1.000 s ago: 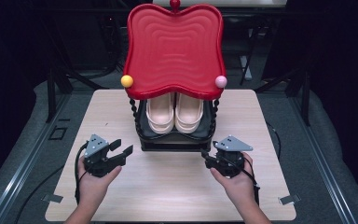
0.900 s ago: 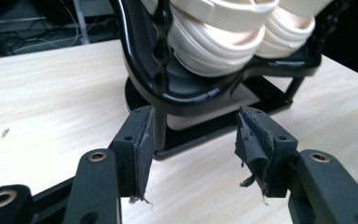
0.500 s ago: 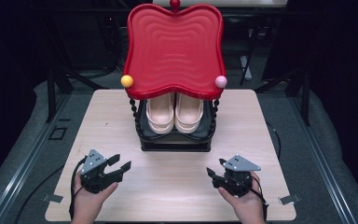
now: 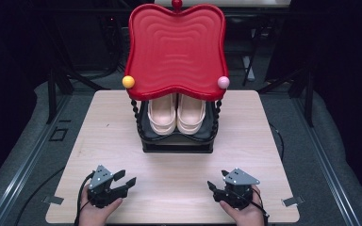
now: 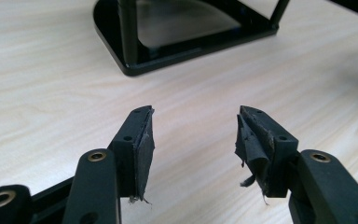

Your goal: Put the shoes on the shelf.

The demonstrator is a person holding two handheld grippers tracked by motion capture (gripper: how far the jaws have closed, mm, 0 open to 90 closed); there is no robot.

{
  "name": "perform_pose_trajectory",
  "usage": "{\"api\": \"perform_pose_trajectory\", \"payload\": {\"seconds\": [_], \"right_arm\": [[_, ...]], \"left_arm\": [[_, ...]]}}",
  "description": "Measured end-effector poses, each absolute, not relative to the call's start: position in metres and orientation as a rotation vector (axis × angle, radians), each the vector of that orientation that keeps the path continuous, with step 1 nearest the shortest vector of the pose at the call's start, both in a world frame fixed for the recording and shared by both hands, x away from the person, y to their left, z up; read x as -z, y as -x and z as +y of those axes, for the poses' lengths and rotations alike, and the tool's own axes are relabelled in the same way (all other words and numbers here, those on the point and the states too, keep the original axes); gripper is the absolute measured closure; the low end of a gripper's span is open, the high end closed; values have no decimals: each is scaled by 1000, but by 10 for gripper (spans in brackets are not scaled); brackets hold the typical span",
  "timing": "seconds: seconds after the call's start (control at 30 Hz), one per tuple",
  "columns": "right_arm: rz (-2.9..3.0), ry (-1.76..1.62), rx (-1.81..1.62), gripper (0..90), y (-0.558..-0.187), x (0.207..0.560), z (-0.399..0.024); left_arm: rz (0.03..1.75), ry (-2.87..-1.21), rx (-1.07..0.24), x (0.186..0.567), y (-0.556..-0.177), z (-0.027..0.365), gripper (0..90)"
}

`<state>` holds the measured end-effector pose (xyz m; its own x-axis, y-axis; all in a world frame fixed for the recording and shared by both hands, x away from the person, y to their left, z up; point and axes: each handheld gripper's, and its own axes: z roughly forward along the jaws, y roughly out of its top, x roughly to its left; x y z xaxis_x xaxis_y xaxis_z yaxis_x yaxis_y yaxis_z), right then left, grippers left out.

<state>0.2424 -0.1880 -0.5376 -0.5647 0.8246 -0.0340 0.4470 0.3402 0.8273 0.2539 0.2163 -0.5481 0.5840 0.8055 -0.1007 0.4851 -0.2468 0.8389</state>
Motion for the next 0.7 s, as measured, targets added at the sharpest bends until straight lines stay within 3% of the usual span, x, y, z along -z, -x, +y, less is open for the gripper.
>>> {"api": "perform_pose_trajectory", "payload": {"seconds": [0.57, 0.7], "right_arm": [[2201, -1193, -1019, 323, -252, 561, -190], [2156, -1235, -1067, 296, -255, 563, -192]], "left_arm": [[1026, -1899, -511, 565, -260, 224, 447], [1072, -1890, -439, 564, -261, 224, 448]]}}
